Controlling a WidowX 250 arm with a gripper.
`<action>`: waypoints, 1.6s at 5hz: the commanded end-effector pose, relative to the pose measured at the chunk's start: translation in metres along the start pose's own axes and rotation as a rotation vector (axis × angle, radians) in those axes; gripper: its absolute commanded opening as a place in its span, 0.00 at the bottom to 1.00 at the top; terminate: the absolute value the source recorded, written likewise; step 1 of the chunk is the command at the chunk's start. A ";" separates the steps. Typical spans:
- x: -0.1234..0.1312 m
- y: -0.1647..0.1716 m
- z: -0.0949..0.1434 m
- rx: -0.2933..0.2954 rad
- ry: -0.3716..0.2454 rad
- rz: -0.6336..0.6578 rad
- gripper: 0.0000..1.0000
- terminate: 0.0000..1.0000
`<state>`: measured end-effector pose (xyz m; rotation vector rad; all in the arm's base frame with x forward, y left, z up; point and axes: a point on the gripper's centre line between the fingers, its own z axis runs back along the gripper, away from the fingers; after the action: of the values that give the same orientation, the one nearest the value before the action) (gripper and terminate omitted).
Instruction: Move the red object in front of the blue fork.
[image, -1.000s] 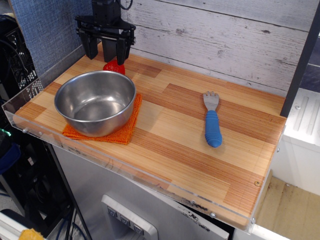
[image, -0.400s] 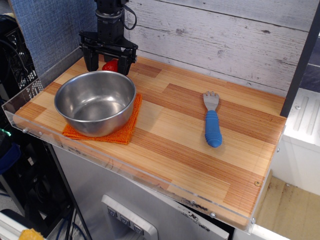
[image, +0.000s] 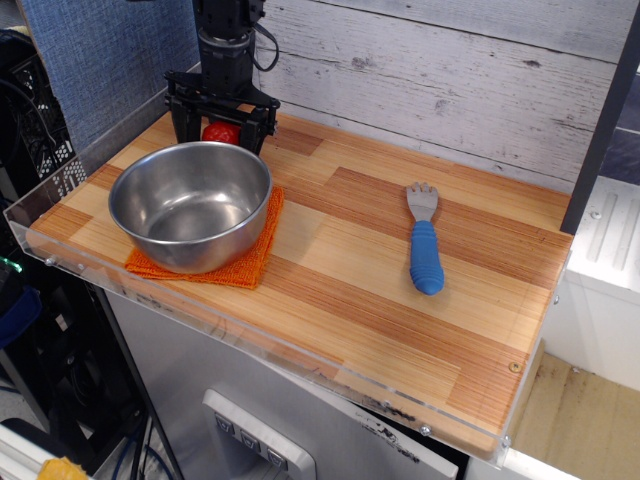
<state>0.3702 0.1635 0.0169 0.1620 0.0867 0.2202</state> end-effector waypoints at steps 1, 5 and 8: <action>-0.002 0.001 0.014 0.013 -0.059 -0.007 0.00 0.00; -0.062 0.003 0.083 -0.090 -0.243 0.057 0.00 0.00; -0.123 -0.096 0.108 -0.158 -0.308 -0.296 0.00 0.00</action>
<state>0.2852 0.0136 0.1021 0.0141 -0.1606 -0.1087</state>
